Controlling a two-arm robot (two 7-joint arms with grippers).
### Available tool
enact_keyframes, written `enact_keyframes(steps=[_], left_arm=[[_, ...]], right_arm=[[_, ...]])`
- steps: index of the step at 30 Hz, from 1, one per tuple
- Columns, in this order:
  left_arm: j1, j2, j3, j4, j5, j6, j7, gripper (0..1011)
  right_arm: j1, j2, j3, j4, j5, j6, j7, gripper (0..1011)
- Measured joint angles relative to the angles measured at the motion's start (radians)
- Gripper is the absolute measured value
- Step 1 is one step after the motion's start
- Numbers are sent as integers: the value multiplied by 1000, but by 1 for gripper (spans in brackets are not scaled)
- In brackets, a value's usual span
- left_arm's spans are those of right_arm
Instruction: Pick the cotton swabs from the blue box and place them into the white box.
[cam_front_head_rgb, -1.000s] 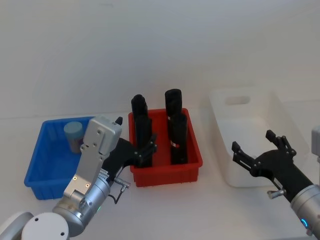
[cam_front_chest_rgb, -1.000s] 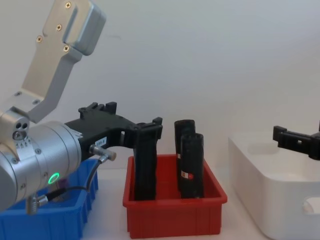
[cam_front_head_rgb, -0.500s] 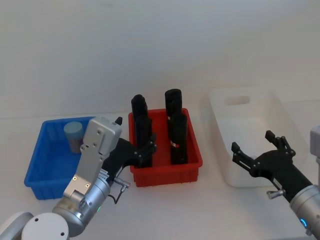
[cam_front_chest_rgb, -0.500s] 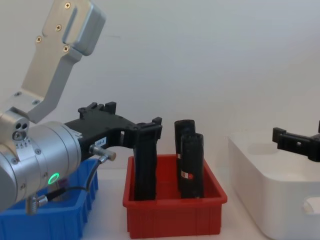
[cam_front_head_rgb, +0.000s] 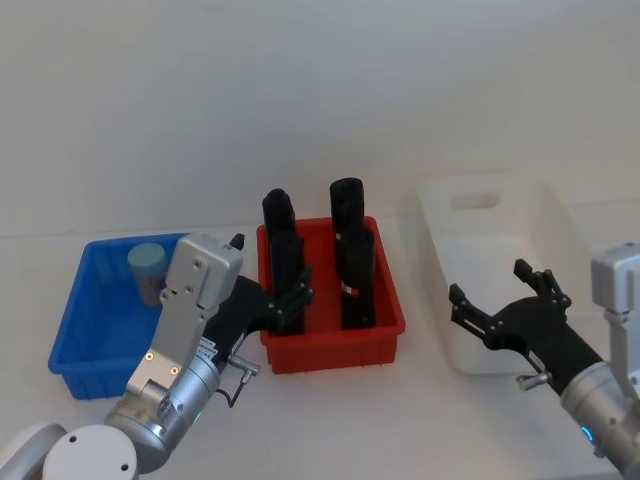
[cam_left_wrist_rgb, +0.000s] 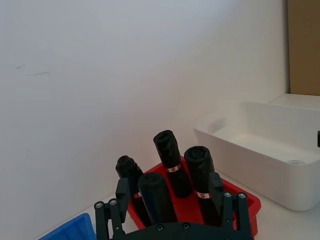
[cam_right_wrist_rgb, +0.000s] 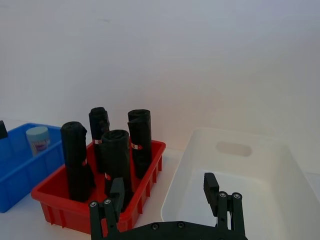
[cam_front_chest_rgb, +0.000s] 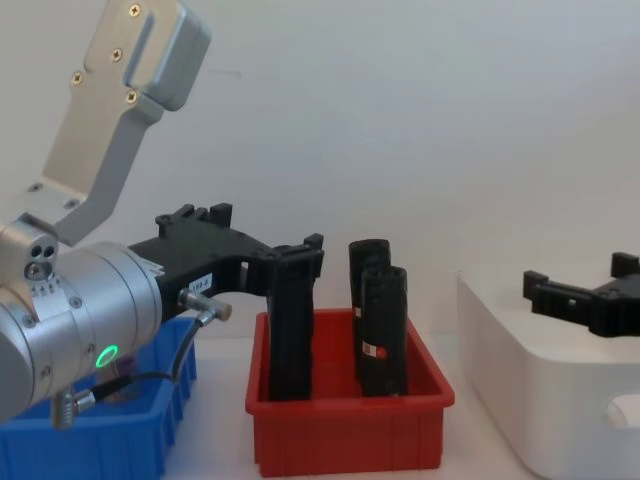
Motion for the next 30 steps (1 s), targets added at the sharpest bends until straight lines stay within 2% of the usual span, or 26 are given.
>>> enact_keyframes(steps=[5,30], left_arm=[[0,0,0,0,0,0,0,999],[0,0,0,0,0,0,0,1000]], right_arm=[[40,-20,-6,59,-18,-13,29,1002],[323,-140,-31,479,-105,-111,190,1002]])
